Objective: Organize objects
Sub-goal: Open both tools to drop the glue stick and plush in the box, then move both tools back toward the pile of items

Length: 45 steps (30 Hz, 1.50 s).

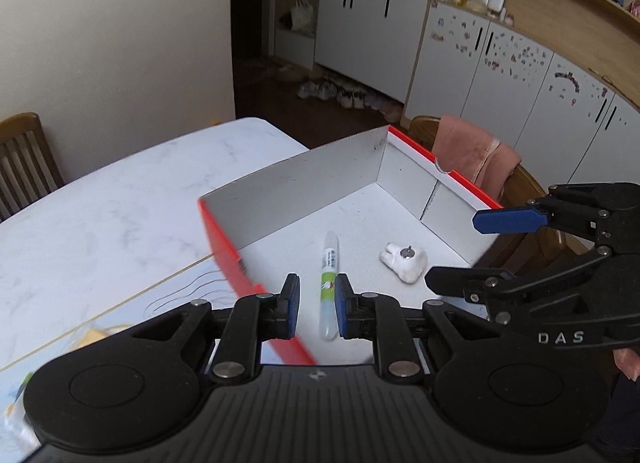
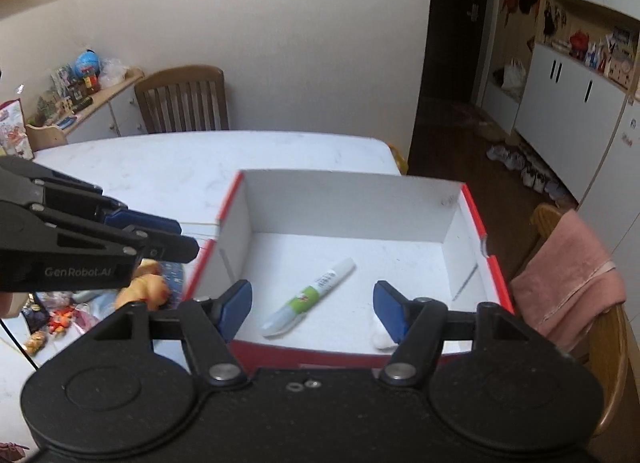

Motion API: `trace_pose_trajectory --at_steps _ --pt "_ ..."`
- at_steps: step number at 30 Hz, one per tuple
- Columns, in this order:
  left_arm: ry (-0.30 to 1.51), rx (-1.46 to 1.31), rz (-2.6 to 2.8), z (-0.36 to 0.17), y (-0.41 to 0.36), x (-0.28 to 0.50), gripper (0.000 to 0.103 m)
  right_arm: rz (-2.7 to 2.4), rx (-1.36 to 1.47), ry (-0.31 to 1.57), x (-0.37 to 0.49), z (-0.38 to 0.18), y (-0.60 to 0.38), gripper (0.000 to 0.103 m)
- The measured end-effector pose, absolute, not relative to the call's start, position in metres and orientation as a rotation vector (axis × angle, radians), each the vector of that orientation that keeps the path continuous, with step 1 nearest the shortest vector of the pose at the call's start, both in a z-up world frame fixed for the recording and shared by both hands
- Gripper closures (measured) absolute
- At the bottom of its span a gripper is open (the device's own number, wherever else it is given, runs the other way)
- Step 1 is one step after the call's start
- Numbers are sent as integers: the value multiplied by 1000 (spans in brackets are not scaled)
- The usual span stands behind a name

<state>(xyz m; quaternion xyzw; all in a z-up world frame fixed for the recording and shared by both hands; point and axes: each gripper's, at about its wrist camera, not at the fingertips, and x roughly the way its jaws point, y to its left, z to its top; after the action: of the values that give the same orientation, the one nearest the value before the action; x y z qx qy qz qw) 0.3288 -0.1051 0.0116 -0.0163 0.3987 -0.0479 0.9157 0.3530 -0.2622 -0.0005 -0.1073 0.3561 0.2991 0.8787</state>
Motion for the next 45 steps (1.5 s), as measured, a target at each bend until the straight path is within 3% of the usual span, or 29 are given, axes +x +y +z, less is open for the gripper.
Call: trace_pose_trajectory --at_steps 12,15,19,21,23,32,35,40,44,45 --pt "740 -88 -46 13 -55 221 86 673 -202 712 276 -4 -212 36" --pt "738 -102 -20 8 -38 200 83 686 -198 719 260 -7 -197 32" --pt "736 -109 10 3 -17 175 72 699 -205 722 238 -10 -180 27" --pt "734 -103 20 1 -9 162 60 701 -212 720 229 -12 -173 26" --pt "727 -107 37 -2 1 151 42 702 -216 721 221 -13 -165 24" --pt "699 -106 78 -7 33 114 21 692 -207 735 192 -23 -138 12" --pt "684 -122 93 -11 44 101 21 689 -188 748 187 -26 -134 4" --pt "680 -172 124 -17 60 85 17 695 -187 754 177 -31 -124 2" --pt "672 -162 158 -26 70 78 0 704 -206 760 170 -35 -114 1" --pt "661 -153 165 -28 71 76 0 708 -210 763 168 -37 -112 1"
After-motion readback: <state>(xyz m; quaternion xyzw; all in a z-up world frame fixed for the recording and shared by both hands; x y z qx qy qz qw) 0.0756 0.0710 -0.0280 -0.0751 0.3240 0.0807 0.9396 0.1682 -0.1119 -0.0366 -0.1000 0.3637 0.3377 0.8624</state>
